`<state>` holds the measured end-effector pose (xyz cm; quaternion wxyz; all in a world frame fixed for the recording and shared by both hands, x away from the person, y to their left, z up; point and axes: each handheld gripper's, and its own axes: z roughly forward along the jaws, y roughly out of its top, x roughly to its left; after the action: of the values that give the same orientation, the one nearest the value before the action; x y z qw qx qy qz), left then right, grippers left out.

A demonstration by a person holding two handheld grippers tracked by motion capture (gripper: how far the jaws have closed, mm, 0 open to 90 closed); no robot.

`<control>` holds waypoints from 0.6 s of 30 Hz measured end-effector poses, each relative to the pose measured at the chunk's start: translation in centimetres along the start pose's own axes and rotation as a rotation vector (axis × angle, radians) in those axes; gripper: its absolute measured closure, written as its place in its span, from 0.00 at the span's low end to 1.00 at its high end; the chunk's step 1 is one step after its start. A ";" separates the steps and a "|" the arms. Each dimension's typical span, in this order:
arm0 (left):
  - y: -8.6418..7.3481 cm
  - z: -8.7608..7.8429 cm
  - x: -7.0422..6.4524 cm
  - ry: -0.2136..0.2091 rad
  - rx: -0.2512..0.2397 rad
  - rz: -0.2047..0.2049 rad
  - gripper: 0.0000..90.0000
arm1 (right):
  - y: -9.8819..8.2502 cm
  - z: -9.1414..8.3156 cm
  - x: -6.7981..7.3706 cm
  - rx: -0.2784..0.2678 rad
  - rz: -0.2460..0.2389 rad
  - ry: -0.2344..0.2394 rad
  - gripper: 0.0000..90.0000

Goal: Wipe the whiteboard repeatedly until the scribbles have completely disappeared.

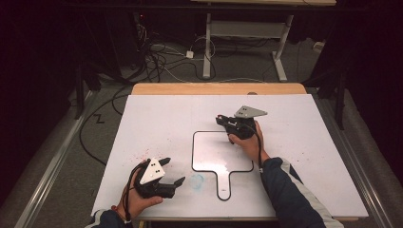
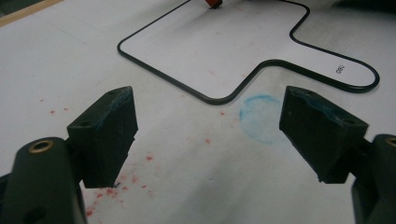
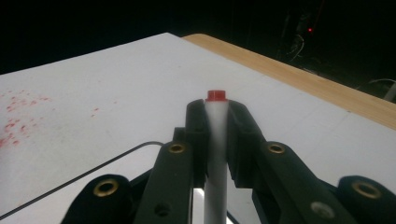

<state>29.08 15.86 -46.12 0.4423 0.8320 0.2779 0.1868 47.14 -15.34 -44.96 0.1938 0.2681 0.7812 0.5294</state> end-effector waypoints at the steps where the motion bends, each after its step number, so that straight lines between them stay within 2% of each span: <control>1: 0.0 0.0 0.0 0.000 0.001 0.000 0.20 | 0.0 0.0 0.2 0.001 -0.014 0.002 0.90; 2: 0.0 0.0 0.0 0.000 0.002 0.000 0.20 | 0.0 0.0 0.1 -0.001 -0.013 0.002 0.90; 4: 0.0 -0.1 0.0 0.000 0.000 -0.001 0.20 | -0.1 -0.2 -0.6 0.008 -0.015 -0.038 0.90; 7: 0.0 -0.1 0.0 0.001 -0.001 -0.002 0.20 | -0.4 -0.7 -1.6 0.006 0.009 -0.074 0.90; 10: 0.0 0.0 0.0 0.000 0.001 -0.001 0.20 | -0.6 -0.6 -1.5 0.002 0.032 -0.050 0.90; 13: 0.0 0.0 0.0 -0.001 0.001 0.000 0.20 | -0.7 -0.6 -0.7 0.004 0.026 -0.004 0.90; 15: 0.0 0.0 0.0 -0.001 0.002 0.001 0.20 | -0.8 -0.8 -0.4 0.009 0.009 0.001 0.90; 18: 0.0 0.0 0.0 0.000 0.002 0.000 0.20 | -1.2 -1.6 -0.9 -0.006 0.062 0.000 0.90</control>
<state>29.02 15.88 -46.14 0.4415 0.8325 0.2779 0.1866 46.69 -17.42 -45.53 0.1781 0.2917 0.7708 0.5377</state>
